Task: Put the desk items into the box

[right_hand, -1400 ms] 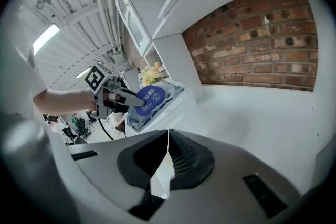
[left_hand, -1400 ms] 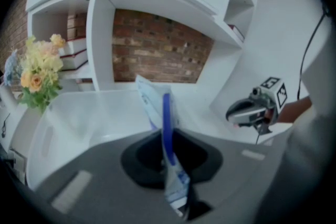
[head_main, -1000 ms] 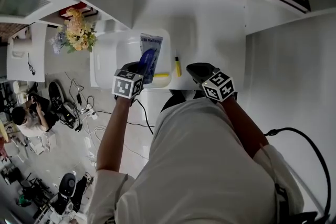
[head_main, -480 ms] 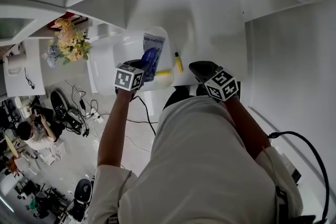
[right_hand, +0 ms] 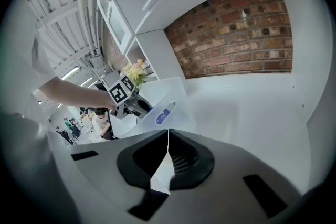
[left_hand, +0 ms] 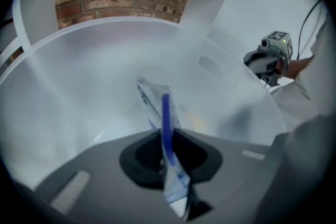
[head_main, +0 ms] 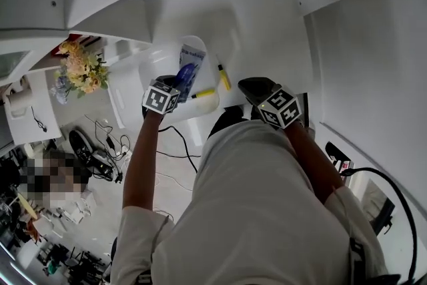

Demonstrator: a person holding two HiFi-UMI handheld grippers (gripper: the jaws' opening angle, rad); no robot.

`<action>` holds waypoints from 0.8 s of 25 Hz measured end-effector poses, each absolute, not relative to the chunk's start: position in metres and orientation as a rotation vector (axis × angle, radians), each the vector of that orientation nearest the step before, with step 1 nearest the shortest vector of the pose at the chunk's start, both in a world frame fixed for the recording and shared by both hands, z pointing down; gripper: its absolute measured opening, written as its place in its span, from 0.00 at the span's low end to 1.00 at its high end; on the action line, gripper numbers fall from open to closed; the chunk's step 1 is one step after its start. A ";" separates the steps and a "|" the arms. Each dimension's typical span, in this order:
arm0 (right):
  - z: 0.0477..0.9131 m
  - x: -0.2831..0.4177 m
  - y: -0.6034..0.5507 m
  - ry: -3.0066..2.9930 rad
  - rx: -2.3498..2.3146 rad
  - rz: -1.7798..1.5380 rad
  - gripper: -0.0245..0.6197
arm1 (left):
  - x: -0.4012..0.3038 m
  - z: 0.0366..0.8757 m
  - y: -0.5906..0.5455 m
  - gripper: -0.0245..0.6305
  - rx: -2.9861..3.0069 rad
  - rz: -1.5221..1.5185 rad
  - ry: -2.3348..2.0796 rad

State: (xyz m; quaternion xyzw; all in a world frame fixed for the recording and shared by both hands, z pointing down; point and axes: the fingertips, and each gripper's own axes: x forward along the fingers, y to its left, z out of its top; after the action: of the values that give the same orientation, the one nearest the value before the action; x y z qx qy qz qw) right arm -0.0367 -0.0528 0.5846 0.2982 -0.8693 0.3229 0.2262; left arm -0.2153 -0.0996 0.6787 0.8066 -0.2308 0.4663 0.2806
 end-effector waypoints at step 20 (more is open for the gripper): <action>0.592 -0.034 -0.051 -2.360 0.865 0.902 0.04 | -0.221 0.700 -0.107 0.26 2.214 1.297 -0.594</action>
State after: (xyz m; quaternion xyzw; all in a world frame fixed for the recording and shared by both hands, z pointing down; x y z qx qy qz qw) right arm -0.0338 -0.0512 0.5920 0.3150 -0.8593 0.3284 0.2334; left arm -0.2214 -0.1068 0.7002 0.8136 -0.2184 0.4767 0.2513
